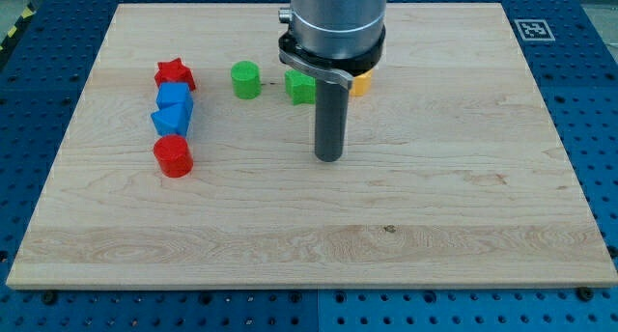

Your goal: Separate yellow hexagon from group of blocks

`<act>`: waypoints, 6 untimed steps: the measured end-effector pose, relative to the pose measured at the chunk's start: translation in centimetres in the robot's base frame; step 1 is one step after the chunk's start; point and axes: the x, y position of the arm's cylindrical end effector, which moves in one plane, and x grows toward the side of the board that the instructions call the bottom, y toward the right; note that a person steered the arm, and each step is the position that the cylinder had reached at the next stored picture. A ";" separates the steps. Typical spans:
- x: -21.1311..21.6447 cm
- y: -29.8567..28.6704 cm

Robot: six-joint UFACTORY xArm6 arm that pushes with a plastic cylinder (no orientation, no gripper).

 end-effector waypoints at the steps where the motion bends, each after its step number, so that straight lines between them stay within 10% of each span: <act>1: -1.3 -1.1; 6: -11.3 11.6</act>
